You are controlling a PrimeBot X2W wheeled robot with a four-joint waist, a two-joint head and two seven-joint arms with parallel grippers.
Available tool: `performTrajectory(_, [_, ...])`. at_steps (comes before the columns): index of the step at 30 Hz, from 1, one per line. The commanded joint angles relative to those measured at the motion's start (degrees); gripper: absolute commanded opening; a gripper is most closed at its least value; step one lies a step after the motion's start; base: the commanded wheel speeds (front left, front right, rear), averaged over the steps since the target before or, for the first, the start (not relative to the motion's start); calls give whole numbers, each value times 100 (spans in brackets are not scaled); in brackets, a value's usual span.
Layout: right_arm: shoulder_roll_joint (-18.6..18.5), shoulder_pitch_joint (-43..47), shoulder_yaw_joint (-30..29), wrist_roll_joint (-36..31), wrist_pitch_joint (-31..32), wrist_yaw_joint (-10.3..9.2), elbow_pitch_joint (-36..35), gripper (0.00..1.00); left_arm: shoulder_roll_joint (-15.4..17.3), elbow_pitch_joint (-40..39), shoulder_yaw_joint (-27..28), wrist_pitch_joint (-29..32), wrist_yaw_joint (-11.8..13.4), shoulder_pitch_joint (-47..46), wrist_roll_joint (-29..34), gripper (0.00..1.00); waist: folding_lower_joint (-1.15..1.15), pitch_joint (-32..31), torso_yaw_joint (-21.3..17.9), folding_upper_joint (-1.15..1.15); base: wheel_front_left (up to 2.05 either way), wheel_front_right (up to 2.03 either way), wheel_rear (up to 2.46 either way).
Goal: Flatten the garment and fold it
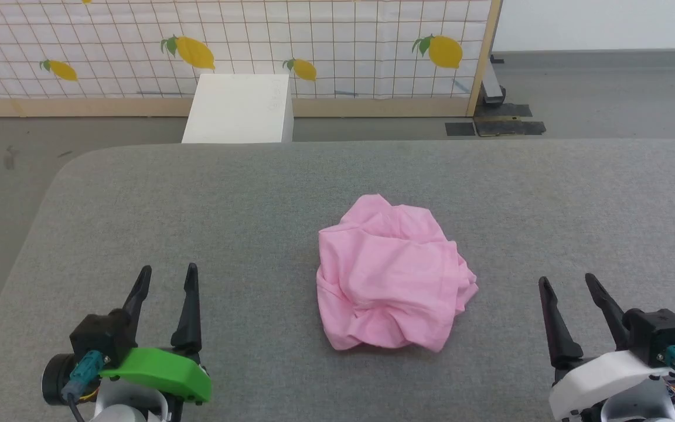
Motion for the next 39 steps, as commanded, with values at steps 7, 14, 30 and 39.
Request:
performTrajectory(7, [3, 54, -30, 107, 65, -9, 78, 100, -150, 84, 159, -26, -182, 106, 186, 100, 0, -43, 16, 43, 0, 0, 0])
performTrajectory(14, [3, -162, 27, 178, 771, -9, 551, 100, -268, 185, 187, -26, -274, 4, 348, 100, 0, 18, 185, 43, 0, 0, 0])
performTrajectory(30, [-681, -1088, 1592, 1542, 3127, -9, 1000, 100, -703, 311, 438, -26, -513, -227, 658, 100, 0, 415, 702, 43, 0, 0, 0])
performTrajectory(39, [-884, -1338, 1821, 1733, 3066, -9, 1049, 0, -846, 427, 641, -26, -641, -228, 819, 100, 0, 418, 706, 43, 0, 0, 0])
